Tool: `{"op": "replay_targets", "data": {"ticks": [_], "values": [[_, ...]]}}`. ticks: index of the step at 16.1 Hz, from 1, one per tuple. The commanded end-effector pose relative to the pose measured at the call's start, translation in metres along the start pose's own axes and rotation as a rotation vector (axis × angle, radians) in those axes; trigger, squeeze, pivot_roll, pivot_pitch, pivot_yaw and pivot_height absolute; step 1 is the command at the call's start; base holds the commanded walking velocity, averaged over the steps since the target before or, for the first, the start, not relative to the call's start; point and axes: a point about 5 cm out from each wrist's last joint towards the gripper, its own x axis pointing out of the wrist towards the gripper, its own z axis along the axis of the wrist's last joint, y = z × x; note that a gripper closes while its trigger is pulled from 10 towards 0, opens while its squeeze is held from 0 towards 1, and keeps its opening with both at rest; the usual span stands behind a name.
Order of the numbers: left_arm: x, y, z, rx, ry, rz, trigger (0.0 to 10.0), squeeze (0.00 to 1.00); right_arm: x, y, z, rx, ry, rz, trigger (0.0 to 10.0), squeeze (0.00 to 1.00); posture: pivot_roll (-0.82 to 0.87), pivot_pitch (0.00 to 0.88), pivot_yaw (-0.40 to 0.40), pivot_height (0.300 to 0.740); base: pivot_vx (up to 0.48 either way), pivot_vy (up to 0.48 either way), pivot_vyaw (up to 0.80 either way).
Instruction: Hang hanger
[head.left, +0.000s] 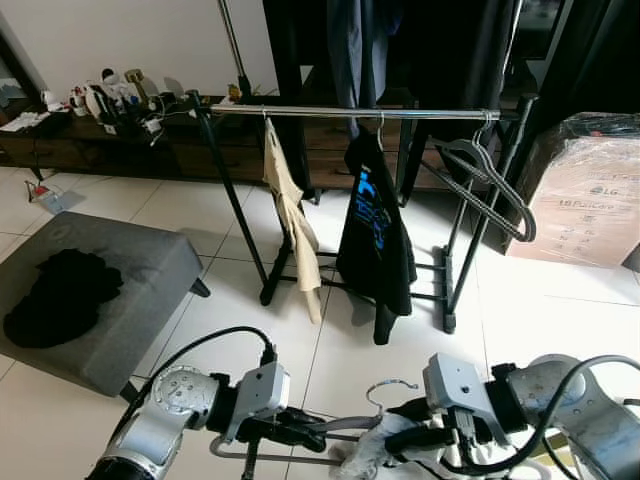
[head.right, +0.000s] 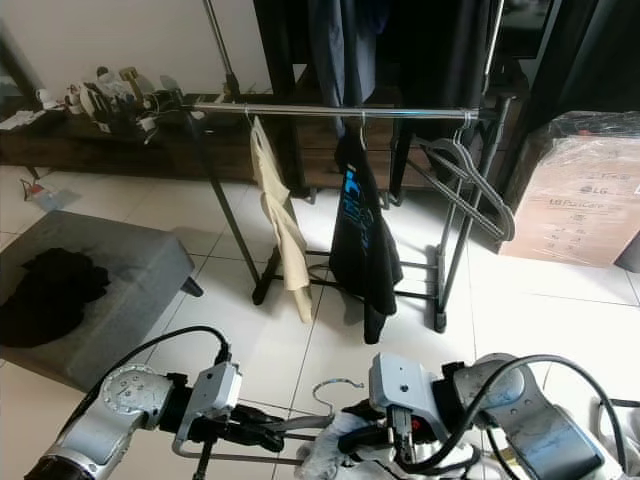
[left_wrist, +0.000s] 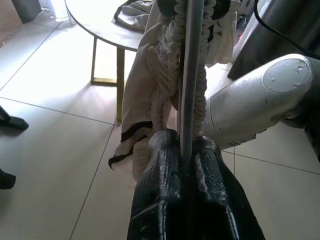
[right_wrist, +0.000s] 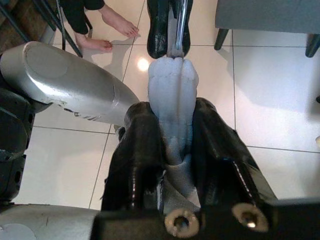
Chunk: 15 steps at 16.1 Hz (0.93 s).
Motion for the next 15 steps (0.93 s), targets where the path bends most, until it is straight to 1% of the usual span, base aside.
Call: {"op": "replay_targets", "data": {"ticks": [1, 4, 5, 7, 9, 11, 12, 13, 15], "values": [[0.000, 0.003, 0.006, 0.038, -0.023, 0.016, 10.0, 0.00, 0.010, 0.007, -0.003, 0.003, 0.013, 0.053, 0.0, 0.00, -0.19, 0.132, 0.089, 0.740, 0.000, 0.000, 0.00], [0.000, 0.007, 0.009, 0.053, -0.030, 0.044, 10.0, 0.00, 0.011, 0.007, -0.003, 0.005, 0.010, 0.052, 0.0, 0.00, -0.19, 0.134, 0.089, 0.740, 0.000, 0.000, 0.00], [0.000, 0.009, 0.012, 0.060, -0.043, 0.056, 10.0, 0.00, 0.011, 0.006, -0.002, 0.006, -0.007, 0.040, 0.0, 0.00, -0.18, 0.137, 0.089, 0.740, 0.000, 0.000, 0.00], [0.001, 0.010, 0.016, 0.065, -0.060, 0.058, 10.0, 0.00, 0.011, 0.003, 0.001, 0.008, -0.028, 0.024, 0.0, 0.00, -0.18, 0.139, 0.088, 0.740, 0.000, 0.000, 0.00], [0.001, 0.009, 0.017, 0.064, -0.058, 0.052, 10.0, 0.00, 0.012, 0.003, 0.002, 0.004, -0.027, 0.026, 0.0, 0.00, -0.18, 0.142, 0.087, 0.740, 0.000, 0.000, 0.00], [0.000, 0.009, 0.016, 0.054, -0.050, 0.044, 10.0, 0.00, 0.012, 0.003, 0.002, 0.001, -0.028, 0.026, 0.0, 0.00, -0.18, 0.143, 0.087, 0.740, 0.000, 0.000, 0.00], [-0.004, 0.008, 0.013, 0.005, -0.019, 0.027, 10.0, 0.00, 0.012, 0.001, 0.003, -0.009, -0.028, 0.019, 0.0, 0.00, -0.17, 0.145, 0.086, 0.740, 0.000, 0.000, 0.00], [-0.005, 0.007, 0.012, -0.022, -0.003, 0.016, 10.0, 0.00, 0.012, 0.000, 0.003, -0.015, -0.024, 0.017, 0.0, 0.00, -0.17, 0.145, 0.085, 0.740, 0.000, 0.000, 0.00], [-0.006, 0.008, 0.014, -0.026, -0.010, 0.021, 10.0, 0.00, 0.012, -0.001, 0.004, -0.018, -0.027, 0.023, 0.0, 0.00, -0.17, 0.146, 0.083, 0.740, 0.000, 0.000, 0.00]]}}
